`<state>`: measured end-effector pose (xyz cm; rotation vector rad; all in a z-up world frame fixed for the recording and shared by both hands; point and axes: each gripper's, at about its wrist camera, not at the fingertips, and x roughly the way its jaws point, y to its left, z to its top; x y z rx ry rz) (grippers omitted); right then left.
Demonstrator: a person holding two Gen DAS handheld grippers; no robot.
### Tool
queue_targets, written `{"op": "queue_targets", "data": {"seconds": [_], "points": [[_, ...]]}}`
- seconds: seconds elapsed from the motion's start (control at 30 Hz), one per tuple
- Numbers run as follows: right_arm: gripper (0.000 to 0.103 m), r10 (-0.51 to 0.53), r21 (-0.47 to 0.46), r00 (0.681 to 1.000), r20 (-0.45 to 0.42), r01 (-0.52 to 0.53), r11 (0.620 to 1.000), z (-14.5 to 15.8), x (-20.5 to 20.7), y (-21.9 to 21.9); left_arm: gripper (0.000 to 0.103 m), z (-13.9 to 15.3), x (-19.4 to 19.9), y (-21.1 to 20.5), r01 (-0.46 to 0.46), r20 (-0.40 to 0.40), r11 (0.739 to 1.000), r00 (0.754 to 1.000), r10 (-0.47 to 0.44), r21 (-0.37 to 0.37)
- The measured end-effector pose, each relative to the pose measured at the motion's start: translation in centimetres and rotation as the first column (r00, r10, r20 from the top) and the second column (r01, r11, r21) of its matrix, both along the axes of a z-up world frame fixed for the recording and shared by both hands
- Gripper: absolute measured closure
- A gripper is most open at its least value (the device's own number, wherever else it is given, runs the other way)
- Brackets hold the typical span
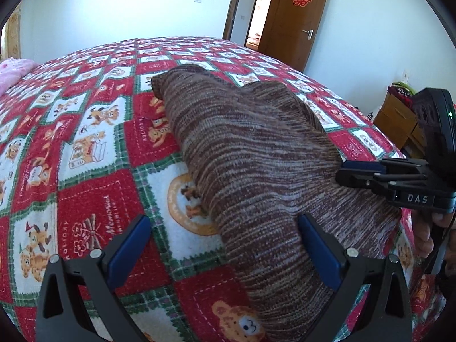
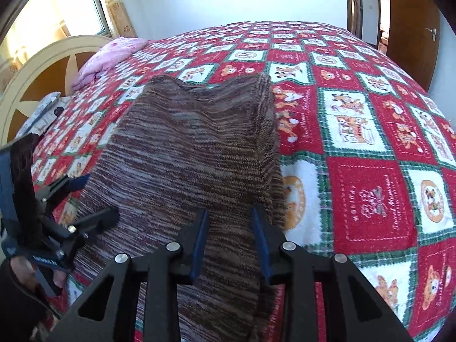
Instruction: Fold small clothes
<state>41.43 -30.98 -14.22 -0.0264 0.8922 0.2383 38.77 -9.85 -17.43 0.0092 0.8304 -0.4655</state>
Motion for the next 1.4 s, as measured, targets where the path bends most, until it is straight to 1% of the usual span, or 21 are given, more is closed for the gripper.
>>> {"op": "queue_targets", "data": {"seconds": [0.03,0.07,0.1,0.13,0.17,0.23,0.27,0.33,0.4,0.47,0.5,0.57,0.67,0.77,0.8,0.83,0.87,0.93,1.17,1.33,1.4], "points": [[0.058,-0.026,0.008,1.000,-0.010,0.026,1.000,-0.2,0.0,-0.7,0.000,0.0,-0.1,-0.1,0.000,0.006,1.000,1.000,-0.001,0.010],[0.043,-0.052,0.032,0.998,-0.022,0.053,0.998,-0.4,0.0,-1.5,0.000,0.1,-0.2,-0.2,0.001,0.012,1.000,1.000,-0.001,0.017],[0.042,-0.069,0.086,0.997,-0.024,0.071,0.994,-0.3,0.0,-2.5,0.000,0.1,-0.3,-0.2,0.000,0.014,1.000,1.000,-0.001,0.017],[0.042,-0.077,0.118,0.997,-0.015,0.078,0.990,-0.1,-0.1,-3.0,0.000,0.1,-0.2,-0.2,0.000,0.012,1.000,1.000,-0.001,0.011],[0.042,-0.092,0.120,0.996,0.018,0.089,0.989,0.6,-0.4,-3.4,0.000,0.1,-0.1,0.0,0.001,0.006,1.000,1.000,-0.001,0.002],[0.041,-0.087,0.130,0.993,0.083,0.076,0.989,1.8,-0.6,-3.5,0.000,0.0,0.2,0.3,0.003,-0.004,1.000,1.000,-0.003,-0.019],[0.041,-0.078,0.153,0.993,0.085,0.064,0.986,2.1,-0.2,-3.6,0.000,0.0,0.3,0.3,0.005,-0.010,1.000,1.000,-0.005,-0.024],[0.041,-0.056,0.218,0.997,0.054,0.043,0.975,2.2,1.4,-3.8,0.000,-0.1,0.3,0.2,0.006,-0.012,1.000,1.000,-0.007,-0.025],[0.041,-0.031,0.257,0.999,0.034,0.021,0.966,2.0,3.1,-3.8,0.000,-0.1,0.3,0.2,0.005,-0.012,1.000,1.000,-0.006,-0.023],[0.041,-0.037,0.281,0.999,0.003,0.035,0.959,1.3,4.8,-4.0,0.000,-0.1,0.3,0.1,0.003,-0.009,1.000,1.000,-0.003,-0.011],[0.042,-0.044,0.313,0.999,-0.013,0.046,0.949,0.9,5.7,-4.4,0.000,-0.1,0.2,-0.1,0.001,-0.006,1.000,1.000,-0.001,0.000],[0.052,-0.044,0.356,0.998,-0.040,0.056,0.933,0.2,6.9,-4.8,0.000,-0.1,0.2,-0.5,-0.003,0.001,1.000,1.000,0.003,0.028],[0.056,-0.058,0.370,0.996,-0.068,0.079,0.926,-0.9,8.4,-5.1,0.000,-0.2,0.3,-0.7,-0.003,0.002,0.999,1.000,0.003,0.044],[0.058,-0.029,0.417,0.996,-0.080,0.060,0.907,-1.3,9.3,-5.2,0.000,-0.2,0.4,-0.6,-0.001,-0.002,0.999,1.000,0.001,0.040],[0.059,-0.017,0.431,0.997,-0.081,0.050,0.901,-1.4,9.5,-5.2,0.000,-0.2,0.5,-0.6,0.000,-0.003,0.999,1.000,0.000,0.040],[0.068,0.011,0.455,0.996,-0.085,0.029,0.890,-1.6,9.8,-5.0,0.000,-0.2,0.5,-0.6,0.000,-0.003,0.999,1.000,0.000,0.041],[0.072,0.027,0.466,0.996,-0.087,0.017,0.885,-1.8,10.0,-4.9,0.000,-0.2,0.5,-0.7,0.000,-0.002,0.999,1.000,0.000,0.042],[0.072,0.045,0.468,0.996,-0.083,-0.001,0.884,-2.0,10.2,-4.5,0.000,-0.2,0.5,-0.8,0.000,-0.001,0.999,1.000,0.000,0.046],[0.073,0.057,0.518,0.995,-0.082,-0.006,0.856,-2.9,10.3,-4.7,0.000,-0.1,0.3,-1.7,0.011,0.005,0.997,1.000,-0.011,0.079],[0.078,0.053,0.512,0.998,-0.040,-0.025,0.858,-2.9,9.5,-4.8,0.000,-0.1,0.5,-1.6,0.018,0.004,0.997,1.000,-0.019,0.078],[0.079,0.055,0.510,0.998,-0.032,-0.031,0.859,-2.8,9.3,-4.8,0.005,0.0,0.3,-1.8,0.032,0.010,0.997,0.999,-0.032,0.076]]}}
